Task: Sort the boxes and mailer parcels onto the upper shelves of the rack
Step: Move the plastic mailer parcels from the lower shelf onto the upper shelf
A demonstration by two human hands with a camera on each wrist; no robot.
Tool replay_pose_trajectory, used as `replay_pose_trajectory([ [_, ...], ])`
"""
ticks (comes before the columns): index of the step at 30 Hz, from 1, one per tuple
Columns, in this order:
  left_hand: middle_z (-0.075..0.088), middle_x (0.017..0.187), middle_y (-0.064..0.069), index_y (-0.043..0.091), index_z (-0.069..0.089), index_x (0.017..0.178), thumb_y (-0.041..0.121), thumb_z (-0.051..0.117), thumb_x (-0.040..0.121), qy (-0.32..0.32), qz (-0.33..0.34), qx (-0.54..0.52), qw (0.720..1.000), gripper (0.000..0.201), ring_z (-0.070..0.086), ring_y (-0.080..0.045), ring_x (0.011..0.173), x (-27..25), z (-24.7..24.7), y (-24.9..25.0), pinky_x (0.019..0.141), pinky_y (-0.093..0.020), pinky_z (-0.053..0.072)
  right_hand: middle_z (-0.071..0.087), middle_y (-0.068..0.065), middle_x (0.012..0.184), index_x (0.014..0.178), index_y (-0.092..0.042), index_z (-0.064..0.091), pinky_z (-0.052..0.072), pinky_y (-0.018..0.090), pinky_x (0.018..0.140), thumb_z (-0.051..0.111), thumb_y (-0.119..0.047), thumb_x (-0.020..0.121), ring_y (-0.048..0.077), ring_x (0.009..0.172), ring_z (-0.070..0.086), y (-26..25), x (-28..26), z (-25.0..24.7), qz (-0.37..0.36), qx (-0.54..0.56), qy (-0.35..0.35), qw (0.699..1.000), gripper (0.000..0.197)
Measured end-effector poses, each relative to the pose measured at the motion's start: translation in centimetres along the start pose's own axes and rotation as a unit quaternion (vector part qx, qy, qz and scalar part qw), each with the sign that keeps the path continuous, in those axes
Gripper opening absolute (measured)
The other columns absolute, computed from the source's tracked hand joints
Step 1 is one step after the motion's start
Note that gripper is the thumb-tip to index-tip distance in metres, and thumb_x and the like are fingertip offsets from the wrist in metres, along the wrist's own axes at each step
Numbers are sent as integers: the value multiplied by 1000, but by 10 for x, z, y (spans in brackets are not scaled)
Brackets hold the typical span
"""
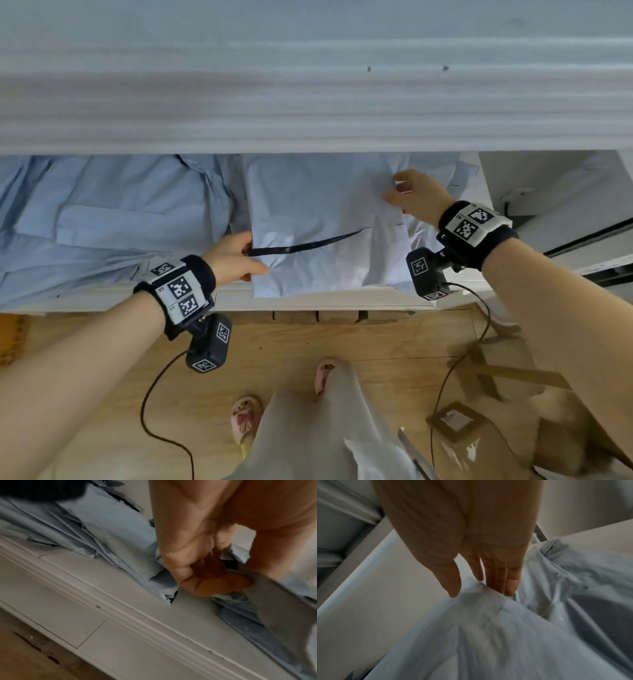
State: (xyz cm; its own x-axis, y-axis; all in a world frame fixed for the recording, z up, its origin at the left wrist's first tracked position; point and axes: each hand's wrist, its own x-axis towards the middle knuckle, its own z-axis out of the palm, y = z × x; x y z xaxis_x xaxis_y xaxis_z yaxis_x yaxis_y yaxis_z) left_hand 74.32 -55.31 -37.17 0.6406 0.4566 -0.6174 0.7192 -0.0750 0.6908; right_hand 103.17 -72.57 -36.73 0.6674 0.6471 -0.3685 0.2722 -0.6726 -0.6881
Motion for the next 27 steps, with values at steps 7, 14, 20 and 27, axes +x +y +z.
replay_pose_trajectory([
  [7, 67, 117, -10, 10, 58, 123, -5, 67, 82, 3, -30, -105, 994, 45, 65, -24, 106, 0, 3, -9, 92, -41, 53, 70, 13, 103, 112, -5, 64, 58, 40, 79, 72, -20, 85, 29, 89, 69, -11, 26, 2, 30, 91, -50, 994, 32],
  [14, 67, 118, -10, 11, 59, 125, 3, 66, 86, 58, -26, -230, 971, 40, 65, -26, 107, -3, 8, -5, 97, -47, 50, 67, 2, 80, 107, -2, 68, 51, 17, 57, 70, -8, 83, 11, 66, 61, -11, 4, 7, -9, 40, -31, 999, 25],
  [20, 71, 107, -13, 12, 68, 106, 0, 71, 80, 61, -15, -146, 987, 29, 68, -28, 98, -15, 10, -14, 92, -47, 53, 68, 7, 89, 107, -1, 68, 52, 29, 70, 72, -8, 81, 20, 76, 63, -16, -46, 4, -40, 4, -17, 999, 27],
  [27, 71, 97, -11, 8, 67, 96, -8, 71, 77, 47, 3, -106, 993, 25, 67, -28, 95, -59, 13, -44, 80, -37, 56, 70, 15, 105, 106, 0, 66, 55, 39, 81, 73, -5, 79, 25, 87, 65, -25, -126, 15, -67, -13, 6, 998, 29],
])
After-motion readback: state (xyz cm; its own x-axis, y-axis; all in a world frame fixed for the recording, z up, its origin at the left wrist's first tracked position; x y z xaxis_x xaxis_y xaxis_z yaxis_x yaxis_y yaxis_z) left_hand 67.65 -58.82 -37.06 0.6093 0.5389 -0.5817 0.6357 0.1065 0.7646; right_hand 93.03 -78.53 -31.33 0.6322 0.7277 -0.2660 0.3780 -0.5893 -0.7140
